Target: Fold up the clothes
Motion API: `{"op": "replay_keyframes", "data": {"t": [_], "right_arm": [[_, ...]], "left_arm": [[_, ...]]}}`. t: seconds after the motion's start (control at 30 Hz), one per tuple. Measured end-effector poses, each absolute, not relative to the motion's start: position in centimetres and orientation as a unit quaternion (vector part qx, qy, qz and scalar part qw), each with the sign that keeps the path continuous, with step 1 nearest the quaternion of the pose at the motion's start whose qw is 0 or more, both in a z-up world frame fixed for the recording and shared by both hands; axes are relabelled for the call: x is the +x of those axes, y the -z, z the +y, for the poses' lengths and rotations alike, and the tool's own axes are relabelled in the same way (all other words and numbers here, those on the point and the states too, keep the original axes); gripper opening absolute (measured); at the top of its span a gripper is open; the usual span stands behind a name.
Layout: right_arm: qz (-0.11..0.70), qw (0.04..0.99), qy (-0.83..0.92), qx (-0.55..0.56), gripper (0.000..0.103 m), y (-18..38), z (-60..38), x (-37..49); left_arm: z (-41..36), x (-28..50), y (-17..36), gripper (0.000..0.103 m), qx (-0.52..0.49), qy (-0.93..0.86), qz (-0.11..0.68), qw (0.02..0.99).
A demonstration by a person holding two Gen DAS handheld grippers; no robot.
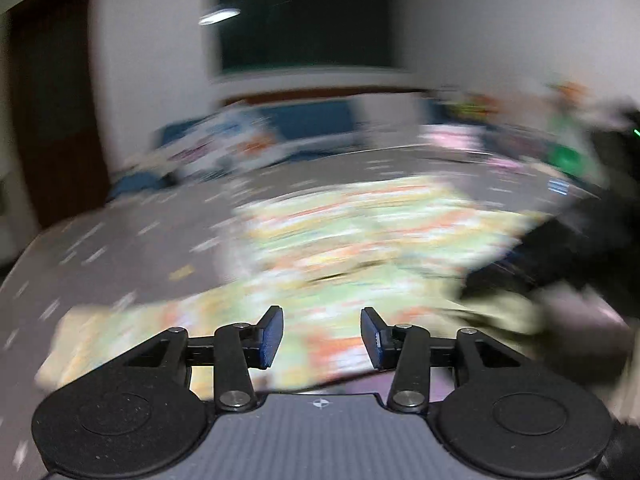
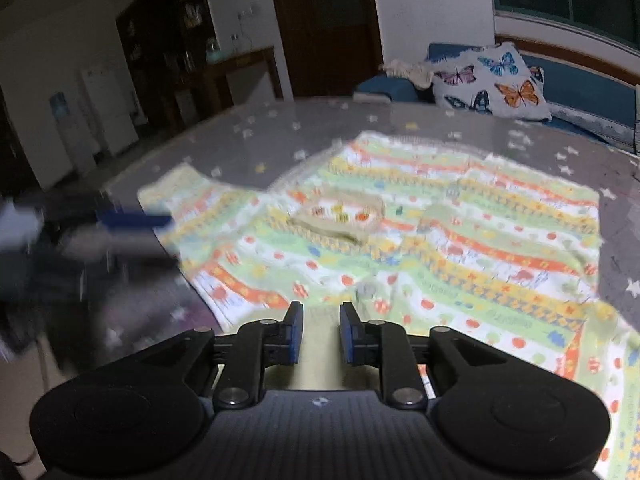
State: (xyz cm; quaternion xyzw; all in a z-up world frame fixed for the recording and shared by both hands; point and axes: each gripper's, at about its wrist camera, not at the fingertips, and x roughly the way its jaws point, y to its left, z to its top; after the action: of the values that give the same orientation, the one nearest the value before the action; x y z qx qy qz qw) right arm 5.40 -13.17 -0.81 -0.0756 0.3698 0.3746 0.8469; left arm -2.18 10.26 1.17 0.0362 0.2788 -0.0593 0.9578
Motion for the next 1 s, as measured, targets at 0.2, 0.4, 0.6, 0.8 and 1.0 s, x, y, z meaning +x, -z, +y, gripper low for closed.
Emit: {"op": "replay_keyframes", "data": {"t": [0.2, 0.4, 0.6, 0.8, 1.0], "right_arm": [[0.359, 0.847, -0.38, -0.099, 0.037, 1.3, -12.6, 4.6], [0.36, 0.848, -0.378, -0.091, 0.038, 1.4, -12.6, 4.6], [0.359, 0.849, -0.377, -0.093, 0.041, 1.3, -12.5, 4.5], [0.357, 0.852, -0.374, -0.084, 0.041, 1.1, -13.0, 4.3], [0.351, 0.859, -0.366, -0.069, 0.041, 0.7, -14.1, 4.0]], "left_arm": [[16.9, 0.1, 0.5, 0.052, -0.007, -0.157, 0.308, 0.938], [23.1, 0.7, 1.6, 0.055, -0.06, -0.274, 0.317, 0.906], [25.9, 1.0, 1.7, 0.053, -0.09, -0.277, 0.316, 0.903], [25.9, 0.9, 1.0, 0.011, -0.121, -0.252, 0.312, 0.908], [24.1, 1.0, -2.1, 0.009, -0.13, -0.213, 0.275, 0.929]]}}
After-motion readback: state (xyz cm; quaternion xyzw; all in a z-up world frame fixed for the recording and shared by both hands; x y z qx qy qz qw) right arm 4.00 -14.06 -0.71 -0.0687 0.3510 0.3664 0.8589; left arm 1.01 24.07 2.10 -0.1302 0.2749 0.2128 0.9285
